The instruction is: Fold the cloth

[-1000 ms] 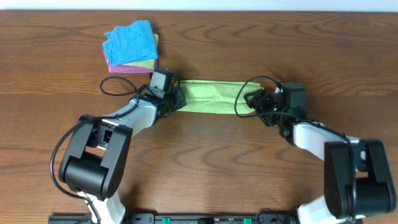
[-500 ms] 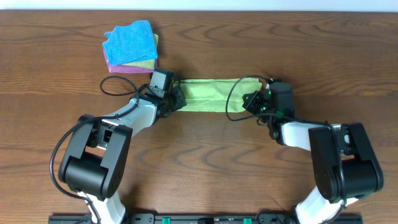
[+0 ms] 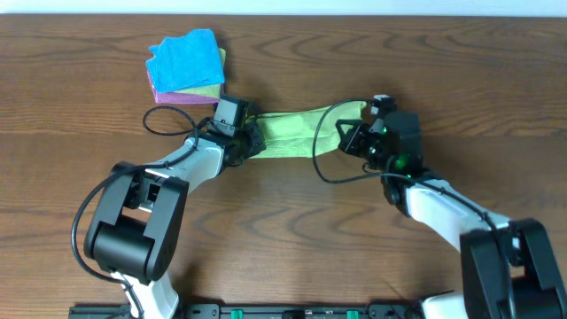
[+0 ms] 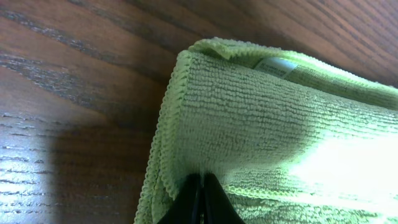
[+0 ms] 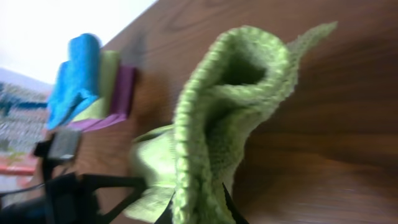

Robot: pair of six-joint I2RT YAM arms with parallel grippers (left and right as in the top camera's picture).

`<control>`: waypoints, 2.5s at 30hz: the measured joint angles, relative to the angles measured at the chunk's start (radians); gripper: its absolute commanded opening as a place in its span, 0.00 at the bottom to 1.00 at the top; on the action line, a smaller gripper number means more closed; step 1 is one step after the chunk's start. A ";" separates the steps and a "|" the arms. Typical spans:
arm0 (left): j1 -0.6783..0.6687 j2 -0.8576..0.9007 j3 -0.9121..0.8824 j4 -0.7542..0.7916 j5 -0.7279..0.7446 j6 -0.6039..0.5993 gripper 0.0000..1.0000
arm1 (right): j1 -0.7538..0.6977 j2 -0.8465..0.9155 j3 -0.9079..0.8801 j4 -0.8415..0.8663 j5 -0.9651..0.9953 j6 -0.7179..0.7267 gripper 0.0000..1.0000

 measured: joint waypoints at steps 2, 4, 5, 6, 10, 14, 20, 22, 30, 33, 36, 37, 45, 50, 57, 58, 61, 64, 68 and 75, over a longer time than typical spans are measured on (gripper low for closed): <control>0.000 0.000 0.001 0.000 0.000 0.000 0.06 | 0.026 -0.011 0.001 -0.002 0.000 -0.003 0.01; 0.000 0.001 0.002 -0.002 0.000 0.000 0.06 | 0.049 -0.011 0.002 -0.004 0.001 -0.004 0.01; 0.000 0.002 0.003 -0.003 0.000 0.000 0.06 | 0.064 -0.011 0.006 -0.007 0.005 -0.004 0.01; 0.000 0.002 0.004 -0.003 0.000 0.000 0.06 | 0.079 -0.011 0.013 -0.009 0.009 -0.004 0.01; 0.000 0.002 0.004 -0.003 0.000 0.000 0.06 | 0.138 -0.011 0.055 -0.008 0.046 -0.005 0.01; 0.000 0.002 0.004 -0.003 0.000 0.000 0.06 | 0.175 -0.008 0.097 -0.023 0.070 -0.007 0.01; 0.000 0.002 0.004 -0.003 0.000 0.000 0.06 | 0.220 0.088 0.198 -0.051 0.088 -0.008 0.01; 0.000 0.002 0.004 -0.003 0.000 0.000 0.06 | 0.229 0.131 0.233 -0.065 0.087 -0.008 0.01; 0.001 0.002 0.004 -0.004 0.002 0.000 0.06 | 0.264 0.211 0.313 -0.115 0.084 -0.035 0.01; 0.006 0.002 0.004 -0.004 0.012 0.000 0.06 | 0.272 0.211 0.317 -0.115 0.081 -0.051 0.01; 0.018 0.002 0.004 -0.010 0.019 0.000 0.06 | 0.278 0.213 0.317 -0.116 0.080 -0.065 0.01; 0.023 0.002 0.005 -0.014 0.021 0.000 0.06 | 0.280 0.214 0.317 -0.118 0.081 -0.072 0.01; 0.091 -0.026 0.007 -0.040 0.040 0.004 0.05 | 0.287 0.225 0.317 -0.139 0.080 -0.111 0.01; 0.125 -0.087 0.007 -0.077 0.041 0.037 0.06 | 0.288 0.235 0.317 -0.146 0.078 -0.138 0.01; 0.156 -0.143 0.007 -0.121 0.032 0.068 0.06 | 0.288 0.235 0.318 -0.144 0.077 -0.161 0.01; 0.160 -0.143 0.007 -0.130 0.029 0.070 0.06 | 0.289 0.235 0.318 -0.144 0.078 -0.164 0.01; 0.166 -0.143 0.007 -0.144 0.025 0.072 0.06 | 0.294 0.243 0.322 -0.137 0.080 -0.173 0.01; 0.166 -0.143 0.007 -0.156 0.018 0.072 0.06 | 0.307 0.276 0.336 -0.136 0.081 -0.178 0.01; 0.166 -0.143 0.007 -0.159 0.018 0.076 0.06 | 0.321 0.320 0.365 -0.136 0.082 -0.181 0.01; 0.166 -0.143 0.007 -0.161 0.018 0.076 0.06 | 0.351 0.383 0.443 -0.153 0.085 -0.189 0.01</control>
